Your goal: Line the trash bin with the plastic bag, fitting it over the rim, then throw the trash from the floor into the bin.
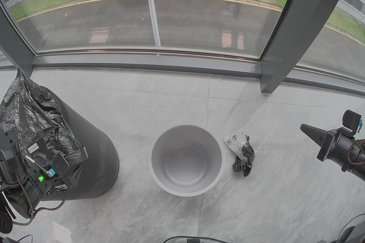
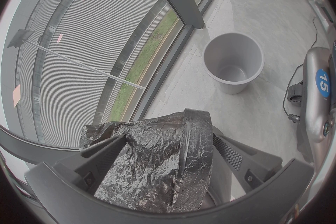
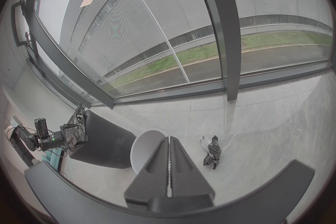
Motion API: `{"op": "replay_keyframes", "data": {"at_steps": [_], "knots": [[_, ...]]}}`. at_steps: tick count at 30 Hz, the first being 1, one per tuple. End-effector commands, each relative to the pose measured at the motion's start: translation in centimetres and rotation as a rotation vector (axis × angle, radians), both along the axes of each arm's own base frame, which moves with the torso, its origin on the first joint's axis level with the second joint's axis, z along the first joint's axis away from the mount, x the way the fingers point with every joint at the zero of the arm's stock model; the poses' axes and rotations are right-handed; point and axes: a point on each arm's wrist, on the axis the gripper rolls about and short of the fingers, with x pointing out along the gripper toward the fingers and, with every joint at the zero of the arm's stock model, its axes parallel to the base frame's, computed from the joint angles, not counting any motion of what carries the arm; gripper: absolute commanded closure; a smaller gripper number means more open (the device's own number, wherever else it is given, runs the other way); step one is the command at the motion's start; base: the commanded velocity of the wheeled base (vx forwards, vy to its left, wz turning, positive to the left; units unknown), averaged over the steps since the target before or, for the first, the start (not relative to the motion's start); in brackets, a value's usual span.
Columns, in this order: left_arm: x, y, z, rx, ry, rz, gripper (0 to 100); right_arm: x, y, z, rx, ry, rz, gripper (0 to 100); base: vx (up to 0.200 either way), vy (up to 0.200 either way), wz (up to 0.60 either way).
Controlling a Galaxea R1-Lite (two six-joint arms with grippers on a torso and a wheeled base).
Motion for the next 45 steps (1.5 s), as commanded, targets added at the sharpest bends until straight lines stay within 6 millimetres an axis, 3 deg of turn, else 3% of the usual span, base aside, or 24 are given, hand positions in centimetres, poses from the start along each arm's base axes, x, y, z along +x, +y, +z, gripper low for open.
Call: {"op": "replay_keyframes", "data": {"at_steps": [1, 19, 20, 36, 41, 42, 44, 45], "knots": [[0.1, 0.0, 0.2, -0.007, -0.015, 0.002, 0, 0.0, 0.0, 0.0, 0.0, -0.001, 0.0, 100, 0.0, 0.0, 0.0], [0.8, 0.1, 0.5, -0.025, -0.032, 0.03, 0, -0.1, 0.0, 0.0, 0.002, -0.002, 0.0, 100, 0.0, 0.0, 0.0], [0.8, 0.1, 0.5, -0.025, -0.032, 0.03, 100, -0.1, 0.0, 0.0, 0.002, -0.002, 0.0, 100, 0.0, 0.0, 0.0], [1.0, 0.0, 0.9, -0.082, -0.049, 0.041, 100, -0.2, -0.1, -0.2, 0.011, -0.028, 0.002, 100, 0.0, 0.0, 0.0], [2.3, -0.8, 3.1, -0.223, -0.13, 0.004, 100, -0.3, -0.1, -0.5, 0.006, -0.015, 0.0, 100, 0.0, 0.0, 0.0], [3.8, -1.6, 4.7, -0.389, -0.161, -0.042, 100, -0.4, -0.1, -0.9, 0.001, -0.002, 0.002, 100, 0.0, 0.0, 0.0], [4.8, -2.6, 6.3, -0.584, -0.192, -0.095, 100, -0.6, -0.2, -1.3, -0.004, 0.011, 0.0, 100, 0.0, 0.0, 0.0], [4.8, -2.6, 6.3, -0.584, -0.192, -0.095, 100, -0.6, -0.2, -1.3, -0.004, 0.011, 0.0, 100, 0.0, 0.0, 0.0]]}}
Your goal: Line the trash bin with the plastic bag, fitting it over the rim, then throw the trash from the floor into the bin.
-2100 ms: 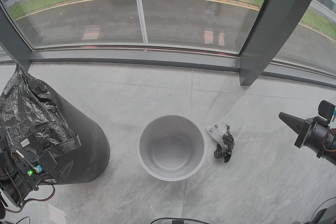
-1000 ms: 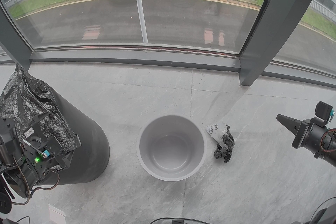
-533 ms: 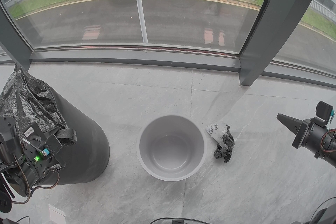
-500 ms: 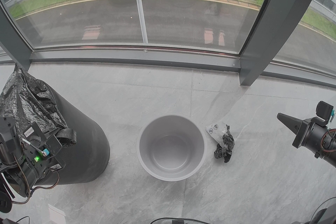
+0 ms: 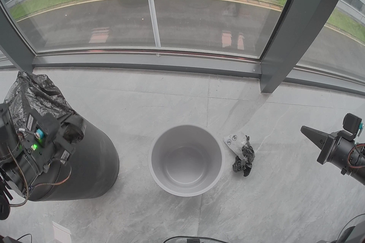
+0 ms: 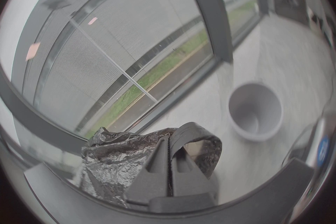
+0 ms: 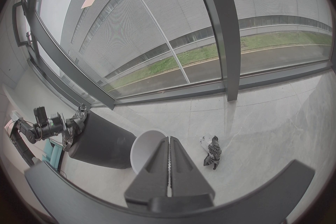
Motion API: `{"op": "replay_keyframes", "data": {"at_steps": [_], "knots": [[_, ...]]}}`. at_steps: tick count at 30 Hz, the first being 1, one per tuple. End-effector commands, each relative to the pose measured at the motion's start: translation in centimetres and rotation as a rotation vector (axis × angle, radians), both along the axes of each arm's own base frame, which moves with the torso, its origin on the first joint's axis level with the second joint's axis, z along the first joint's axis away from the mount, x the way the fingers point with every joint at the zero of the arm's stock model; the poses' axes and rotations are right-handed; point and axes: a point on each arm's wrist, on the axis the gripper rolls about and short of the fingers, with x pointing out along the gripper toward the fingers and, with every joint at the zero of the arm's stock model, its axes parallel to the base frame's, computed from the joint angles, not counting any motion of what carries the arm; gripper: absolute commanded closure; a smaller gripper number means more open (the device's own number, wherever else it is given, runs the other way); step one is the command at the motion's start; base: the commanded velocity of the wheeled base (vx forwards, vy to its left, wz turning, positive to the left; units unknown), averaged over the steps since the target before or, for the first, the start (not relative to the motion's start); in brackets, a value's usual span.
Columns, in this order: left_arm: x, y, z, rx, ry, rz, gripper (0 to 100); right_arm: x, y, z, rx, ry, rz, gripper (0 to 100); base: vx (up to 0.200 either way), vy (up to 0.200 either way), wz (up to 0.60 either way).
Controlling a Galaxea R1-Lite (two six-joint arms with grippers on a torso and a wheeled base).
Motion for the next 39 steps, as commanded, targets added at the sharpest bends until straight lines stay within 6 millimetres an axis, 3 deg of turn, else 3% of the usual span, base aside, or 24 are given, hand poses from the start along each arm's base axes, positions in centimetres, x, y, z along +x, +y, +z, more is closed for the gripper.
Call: {"op": "replay_keyframes", "data": {"at_steps": [1, 2, 3, 6, 10, 15, 16, 19, 22, 29, 33, 39], "knots": [[2.5, -2.7, 3.6, -0.391, -0.084, -0.144, 100, -0.4, -0.2, -1.0, -0.012, 0.031, 0.001, 100, 0.0, 0.0, 0.0], [2.5, -2.7, 3.6, -0.391, -0.084, -0.144, 100, -0.4, -0.2, -1.0, -0.012, 0.031, 0.001, 100, 0.0, 0.0, 0.0], [1.9, -4.3, 5.5, -0.703, -0.082, -0.23, 100, -0.5, -0.2, -1.0, -0.012, 0.025, -0.001, 100, 0.0, 0.0, 0.0], [0.4, -5.5, 6.9, -1.04, 0.001, -0.325, 100, -0.5, -0.2, -1.0, -0.012, 0.025, -0.001, 100, 0.0, 0.0, 0.0], [-0.8, -5.5, 7.8, -1.321, 0.155, -0.452, 100, -0.6, -0.3, -1.3, -0.014, 0.035, 0.0, 100, 0.0, 0.0, 0.0], [-2.5, -4.7, 9.1, -1.507, 0.368, -0.606, 100, -0.7, -0.3, -1.3, -0.007, 0.02, 0.0, 100, 0.0, 0.0, 0.0], [-3.8, -4.0, 10.1, -1.589, 0.528, -0.701, 100, -0.8, -0.3, -1.5, -0.01, 0.025, 0.003, 100, 0.0, 0.0, 0.0], [-5.1, -3.3, 10.9, -1.607, 0.758, -0.819, 100, -0.8, -0.2, -1.8, -0.014, 0.035, 0.005, 100, 0.0, 0.0, 0.0], [-5.6, -3.0, 10.8, -1.548, 0.867, -0.906, 100, -1.0, -0.4, -1.7, -0.011, 0.027, 0.003, 100, 0.0, 0.0, 0.0], [-4.6, -3.9, 10.2, -1.528, 0.93, -0.896, 100, -0.9, -0.3, -1.9, -0.014, 0.039, 0.001, 100, 0.0, 0.0, 0.0], [-2.9, -5.4, 10.3, -1.521, 0.961, -0.881, 100, -1.5, -0.3, -1.6, -0.006, 0.014, 0.018, 100, 0.0, 0.0, 0.0], [-3.8, -5.6, 10.3, -1.513, 0.986, -0.912, 100, -1.8, 0.1, -1.5, -0.004, 0.01, 0.052, 100, 0.0, 0.0, 0.0]]}}
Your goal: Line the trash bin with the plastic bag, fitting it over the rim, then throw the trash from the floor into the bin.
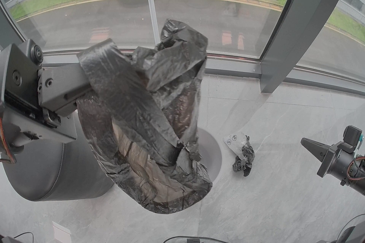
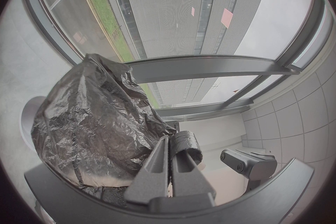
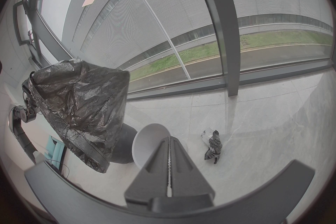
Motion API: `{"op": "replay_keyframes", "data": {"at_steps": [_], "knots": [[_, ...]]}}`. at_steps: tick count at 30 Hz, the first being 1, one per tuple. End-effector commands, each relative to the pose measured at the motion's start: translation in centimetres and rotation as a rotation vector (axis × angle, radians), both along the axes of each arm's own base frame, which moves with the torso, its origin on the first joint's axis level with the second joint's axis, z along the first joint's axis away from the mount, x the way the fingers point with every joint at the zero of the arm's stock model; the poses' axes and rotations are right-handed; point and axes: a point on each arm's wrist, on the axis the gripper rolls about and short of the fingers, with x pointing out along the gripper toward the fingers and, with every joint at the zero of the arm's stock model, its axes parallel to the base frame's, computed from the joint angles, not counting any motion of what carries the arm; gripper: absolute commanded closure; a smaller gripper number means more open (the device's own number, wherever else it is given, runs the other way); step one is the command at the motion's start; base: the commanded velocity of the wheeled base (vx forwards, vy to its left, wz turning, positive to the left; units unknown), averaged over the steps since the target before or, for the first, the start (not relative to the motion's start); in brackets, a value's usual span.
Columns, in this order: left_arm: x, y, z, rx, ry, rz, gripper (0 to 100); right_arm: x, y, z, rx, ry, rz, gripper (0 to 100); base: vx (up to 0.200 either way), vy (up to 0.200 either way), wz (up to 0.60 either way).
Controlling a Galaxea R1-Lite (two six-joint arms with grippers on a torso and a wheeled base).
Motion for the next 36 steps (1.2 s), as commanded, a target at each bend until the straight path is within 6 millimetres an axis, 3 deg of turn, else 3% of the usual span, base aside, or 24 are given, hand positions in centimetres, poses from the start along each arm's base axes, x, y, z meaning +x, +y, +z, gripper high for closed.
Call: {"op": "replay_keyframes", "data": {"at_steps": [1, 6, 15, 18, 23, 24, 28, 36], "knots": [[-0.6, -0.4, 0.2, -0.007, -0.006, -0.035, 100, -0.5, 0.6, 0.0, 0.0, -0.003, 0.054, 100, 0.0, 0.0, 0.0], [-1.5, -0.4, -0.5, -0.004, 0.016, -0.071, 100, -1.0, 2.9, 0.5, -0.002, -0.018, 0.204, 100, 0.0, 0.0, 0.0], [-1.3, -0.9, -0.2, -0.086, -0.02, -0.086, 100, 3.2, 8.9, 0.7, -0.068, 0.017, 0.238, 100, 0.0, 0.0, 0.0], [-0.5, -1.5, -0.4, -0.104, -0.022, -0.06, 100, 2.9, 11.1, 0.7, -0.092, 0.002, 0.204, 100, 0.0, 0.0, 0.0], [0.6, -1.7, -0.4, -0.125, -0.037, -0.014, 100, 2.1, 12.7, 0.8, -0.115, -0.018, 0.222, 100, 0.0, 0.0, 0.0], [0.6, -1.7, -0.3, -0.129, -0.04, -0.016, 100, 2.2, 12.9, 0.5, -0.139, -0.021, 0.23, 0, 0.0, 0.0, 0.0], [0.5, -1.8, 0.1, -0.139, -0.052, -0.02, 100, 2.6, 14.6, 0.0, -0.161, -0.013, 0.262, 0, 0.0, 0.0, 0.0], [1.8, -2.8, 0.5, -0.176, -0.023, 0.111, 100, 0.5, 17.3, -1.9, -0.169, -0.026, 0.371, 0, 0.0, 0.0, 0.0]]}}
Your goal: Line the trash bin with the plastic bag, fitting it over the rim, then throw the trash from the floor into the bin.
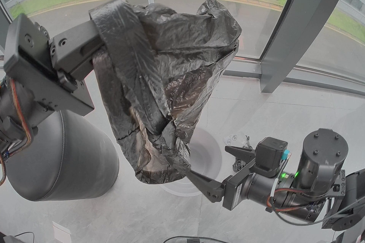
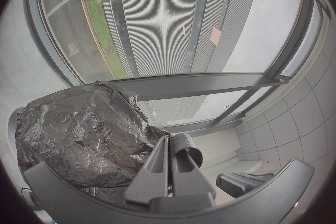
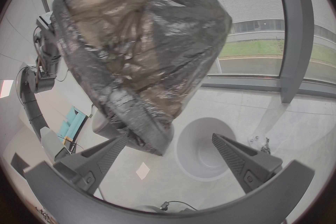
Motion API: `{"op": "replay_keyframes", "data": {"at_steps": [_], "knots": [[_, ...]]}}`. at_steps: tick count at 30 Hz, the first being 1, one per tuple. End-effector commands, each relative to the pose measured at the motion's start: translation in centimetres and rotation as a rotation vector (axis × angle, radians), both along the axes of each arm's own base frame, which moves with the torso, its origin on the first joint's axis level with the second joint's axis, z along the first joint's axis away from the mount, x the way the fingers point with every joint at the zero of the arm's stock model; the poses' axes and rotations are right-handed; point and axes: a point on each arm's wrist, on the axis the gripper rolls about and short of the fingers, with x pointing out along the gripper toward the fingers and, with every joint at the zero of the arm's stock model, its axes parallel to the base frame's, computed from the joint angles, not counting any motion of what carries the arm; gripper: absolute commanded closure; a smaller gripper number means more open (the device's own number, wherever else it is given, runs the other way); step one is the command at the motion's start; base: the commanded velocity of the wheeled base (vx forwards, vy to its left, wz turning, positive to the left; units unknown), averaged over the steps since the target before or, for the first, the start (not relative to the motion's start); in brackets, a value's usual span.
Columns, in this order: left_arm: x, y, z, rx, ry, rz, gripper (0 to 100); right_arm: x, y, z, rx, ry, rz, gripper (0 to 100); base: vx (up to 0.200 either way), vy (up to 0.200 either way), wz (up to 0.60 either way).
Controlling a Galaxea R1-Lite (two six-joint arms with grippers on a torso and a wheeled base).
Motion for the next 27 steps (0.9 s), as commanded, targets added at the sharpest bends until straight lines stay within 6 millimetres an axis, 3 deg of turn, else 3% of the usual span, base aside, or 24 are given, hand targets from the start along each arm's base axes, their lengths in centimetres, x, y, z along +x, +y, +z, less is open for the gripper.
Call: {"op": "replay_keyframes", "data": {"at_steps": [1, 5, 10, 14, 19, 27], "knots": [[0.9, -0.8, -0.2, 0.003, 0.023, 0.026, 100, -0.9, 1.6, -2.3, -0.05, 0.025, 0.058, 0, 0.0, 0.0, 0.0], [0.7, -0.8, 0.0, -0.003, 0.018, 0.019, 100, -1.0, 2.4, -3.5, -0.088, 0.046, 0.073, 0, 0.0, 0.0, 0.0], [0.6, -0.8, 0.1, -0.006, 0.015, 0.018, 100, -1.2, 5.0, -5.7, -0.132, 0.061, 0.099, 0, 0.0, 0.0, 0.0], [0.5, -0.7, 0.2, -0.015, 0.021, 0.015, 100, 0.6, 7.5, -7.2, -0.108, 0.004, -0.045, 0, 0.0, 0.0, 0.0], [0.6, -0.8, 0.1, -0.018, 0.031, 0.034, 100, 3.2, 9.2, -8.3, -0.124, -0.094, -0.19, 0, 0.0, 0.0, 0.0], [0.3, -0.5, 0.3, -0.031, 0.036, 0.029, 100, 5.7, 11.2, -7.8, -0.106, -0.177, -0.242, 0, 0.0, 0.0, 0.0]]}}
